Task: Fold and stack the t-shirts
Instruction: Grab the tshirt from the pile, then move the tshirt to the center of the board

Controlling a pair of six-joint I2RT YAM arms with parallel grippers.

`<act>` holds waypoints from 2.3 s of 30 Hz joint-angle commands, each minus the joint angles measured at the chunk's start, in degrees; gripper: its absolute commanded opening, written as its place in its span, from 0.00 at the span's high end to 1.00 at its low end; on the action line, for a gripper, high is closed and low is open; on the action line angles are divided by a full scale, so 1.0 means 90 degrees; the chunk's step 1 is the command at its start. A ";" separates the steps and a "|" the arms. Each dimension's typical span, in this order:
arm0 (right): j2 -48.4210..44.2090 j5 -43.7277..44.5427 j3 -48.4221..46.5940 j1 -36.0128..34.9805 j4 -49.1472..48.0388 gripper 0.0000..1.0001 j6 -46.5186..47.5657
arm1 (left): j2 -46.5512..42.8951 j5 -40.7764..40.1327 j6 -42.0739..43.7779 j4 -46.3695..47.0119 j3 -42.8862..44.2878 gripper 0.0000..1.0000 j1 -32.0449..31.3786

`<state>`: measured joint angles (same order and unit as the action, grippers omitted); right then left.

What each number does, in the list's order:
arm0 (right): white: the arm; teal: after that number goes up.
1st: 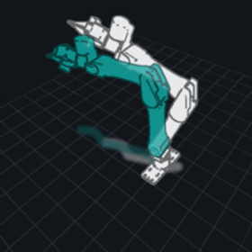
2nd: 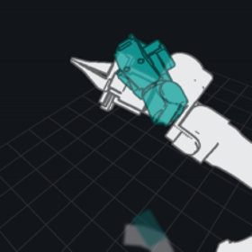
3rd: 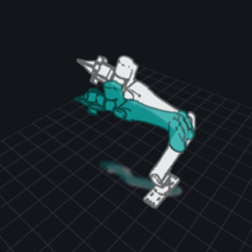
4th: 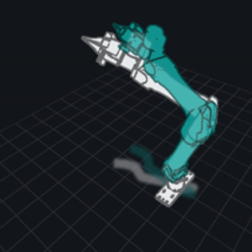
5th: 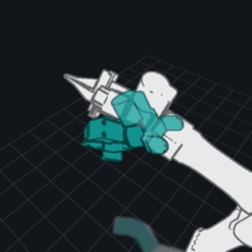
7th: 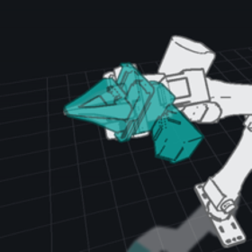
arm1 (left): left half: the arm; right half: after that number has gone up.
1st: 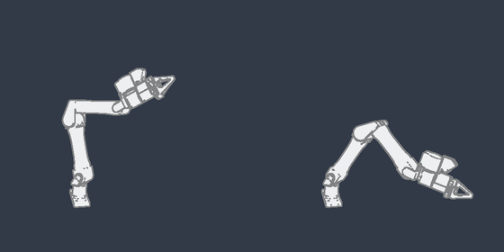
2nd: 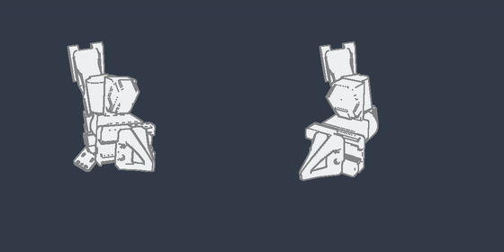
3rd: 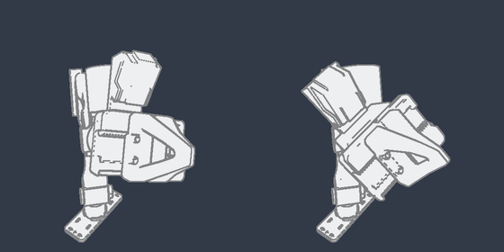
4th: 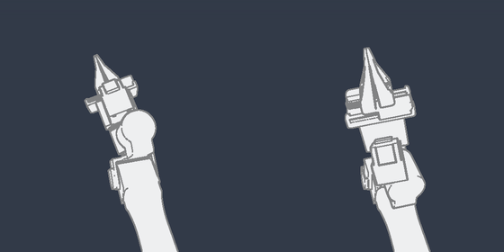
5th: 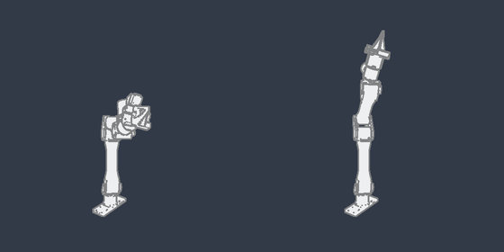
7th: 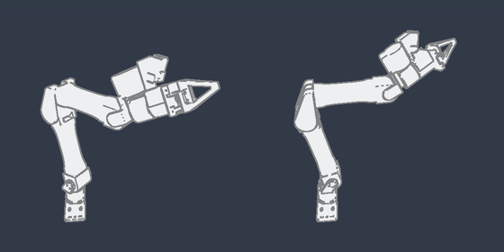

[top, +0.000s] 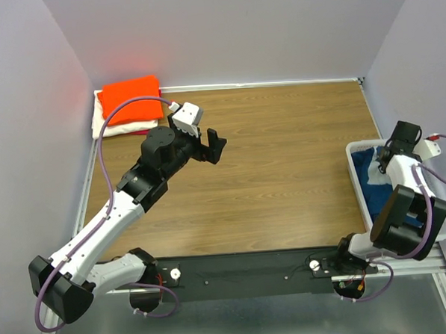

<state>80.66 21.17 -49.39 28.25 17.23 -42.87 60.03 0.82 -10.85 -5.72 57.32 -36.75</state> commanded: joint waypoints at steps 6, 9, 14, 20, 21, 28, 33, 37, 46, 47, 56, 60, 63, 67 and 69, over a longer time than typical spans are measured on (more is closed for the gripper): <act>-0.1022 -0.0447 -0.0225 0.0054 0.0418 0.99 0.0437 | 0.0010 0.0192 -0.0054 0.0000 0.0174 0.02 0.0021; -0.1335 -0.0700 -0.0537 0.0054 0.0604 1.00 0.0593 | 0.0010 0.0192 -0.0054 -0.0009 0.0174 0.02 0.0021; -0.1697 -0.1345 -0.1191 0.0054 0.0887 1.00 0.0867 | 0.0010 0.0221 -0.0064 -0.0010 0.0174 0.02 0.0021; -0.1775 -0.2819 -0.2304 0.0054 0.1142 1.00 0.0945 | 0.0010 0.0222 -0.0064 -0.0009 0.0174 0.02 0.0021; -0.1775 -0.3149 -0.2470 0.0045 0.1151 1.00 0.0936 | 0.0010 0.0221 -0.0064 -0.0009 0.0174 0.02 0.0021; -0.1687 -0.4303 -0.3944 -0.0043 0.1161 1.00 0.0682 | 0.0029 0.0182 -0.0054 -0.0029 0.0184 0.02 0.0021; -0.1522 -0.4910 -0.4872 -0.0306 0.1034 1.00 0.0292 | 0.0010 -0.0003 -0.0035 -0.0068 0.0203 0.02 0.0031; -0.1385 -0.4930 -0.5302 -0.0901 0.0966 0.99 0.0193 | 0.0000 -0.0266 -0.0015 -0.0117 0.0213 0.02 0.0031; -0.0867 -0.3868 -0.5119 -0.3703 0.0839 0.99 0.0417 | -0.0117 -0.1330 -0.0199 -0.0380 0.0272 0.02 0.0070; -0.0770 -0.3740 -0.4992 -0.4218 0.0839 0.99 0.0466 | -0.0156 -0.1554 -0.0268 -0.0448 0.0262 0.02 0.0089; -0.0885 -0.1765 -0.3168 -0.5659 0.1082 0.98 0.0975 | -0.0361 -0.2083 -0.1390 -0.0498 -0.0196 0.02 0.0129; -0.1335 -0.1520 -0.2326 -0.4637 0.1220 0.96 0.1130 | -0.0274 -0.1889 -0.1849 -0.0313 -0.0577 0.02 0.0129; -0.1073 -0.2351 -0.2071 -0.3618 0.1268 0.96 0.1481 | -0.0089 -0.1586 -0.2104 -0.0030 -0.0929 0.03 0.0138; -0.0555 -0.3228 -0.1925 -0.3608 0.1279 0.91 0.1658 | 0.0496 -0.1370 -0.2621 0.0380 -0.1290 0.04 0.0148; -0.0369 -0.3338 -0.1672 -0.3608 0.1201 0.87 0.1668 | 0.0712 -0.1293 -0.2807 0.0556 -0.1427 0.05 0.0148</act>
<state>74.74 -2.72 -67.37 -3.46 28.77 -30.37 63.59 -12.86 -30.74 -5.15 46.33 -35.68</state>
